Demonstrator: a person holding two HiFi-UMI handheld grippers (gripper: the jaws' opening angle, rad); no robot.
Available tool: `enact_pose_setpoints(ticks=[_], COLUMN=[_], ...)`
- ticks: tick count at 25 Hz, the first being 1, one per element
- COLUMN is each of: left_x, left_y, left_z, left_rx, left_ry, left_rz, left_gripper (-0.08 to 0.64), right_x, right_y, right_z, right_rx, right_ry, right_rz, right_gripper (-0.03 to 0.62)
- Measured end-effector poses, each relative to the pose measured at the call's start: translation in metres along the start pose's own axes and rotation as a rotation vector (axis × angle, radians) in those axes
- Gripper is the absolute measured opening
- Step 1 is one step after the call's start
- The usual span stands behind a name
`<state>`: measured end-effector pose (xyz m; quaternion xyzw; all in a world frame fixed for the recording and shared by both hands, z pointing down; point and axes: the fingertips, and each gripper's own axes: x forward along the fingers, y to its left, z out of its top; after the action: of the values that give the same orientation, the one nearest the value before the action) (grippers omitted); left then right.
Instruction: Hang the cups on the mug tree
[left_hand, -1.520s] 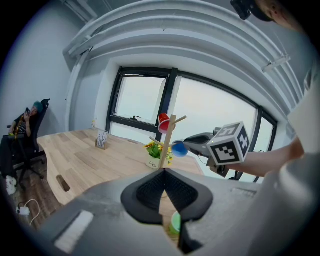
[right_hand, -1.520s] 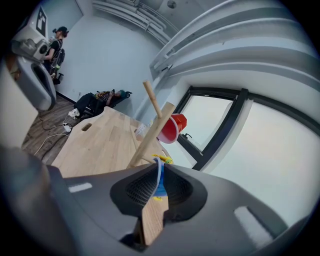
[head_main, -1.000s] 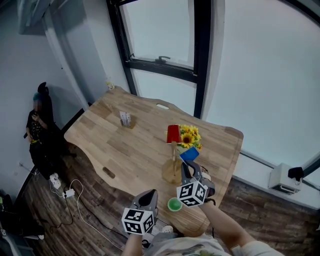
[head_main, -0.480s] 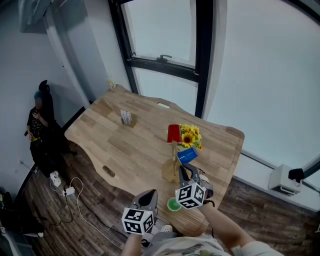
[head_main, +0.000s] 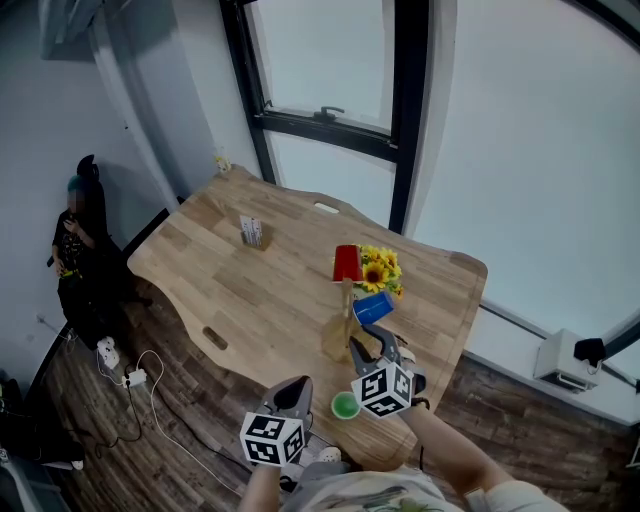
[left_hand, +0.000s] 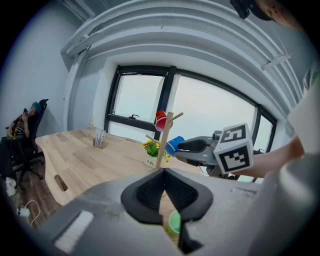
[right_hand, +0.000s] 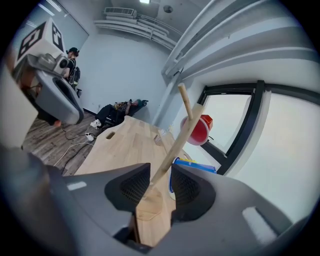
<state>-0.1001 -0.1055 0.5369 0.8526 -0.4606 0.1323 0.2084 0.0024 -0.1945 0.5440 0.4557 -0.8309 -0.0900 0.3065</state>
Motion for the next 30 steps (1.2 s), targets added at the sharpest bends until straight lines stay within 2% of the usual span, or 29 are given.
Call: enact_pose_setpoints(ticks=[10,16,23,30], left_x=[-0.004,-0.005,-0.007,-0.009], left_y=[-0.001,-0.004,-0.007,-0.005], left_z=[-0.002,-0.009,-0.024,-0.043], left_rx=[-0.003,-0.007,-0.022,-0.046], left_ry=[-0.002,0.008,0.033,0.063], left_rz=[0.002,-0.005,-0.013,-0.005], left_gripper=[0.002,0.002,0.002,0.002], right_x=[-0.025,-0.042,-0.057,-0.074], right_y=[0.014,0.048,0.093,0.144], right_z=[-0.002,-0.006,-0.024,-0.057], right_rx=[-0.021,-0.085,-0.141,-0.192], right_ry=[-0.05,-0.118,-0.109,-0.058], right_rz=[0.103,0.251,0.377,0.521], right_gripper=[0.181,0.19,0.19,0.19])
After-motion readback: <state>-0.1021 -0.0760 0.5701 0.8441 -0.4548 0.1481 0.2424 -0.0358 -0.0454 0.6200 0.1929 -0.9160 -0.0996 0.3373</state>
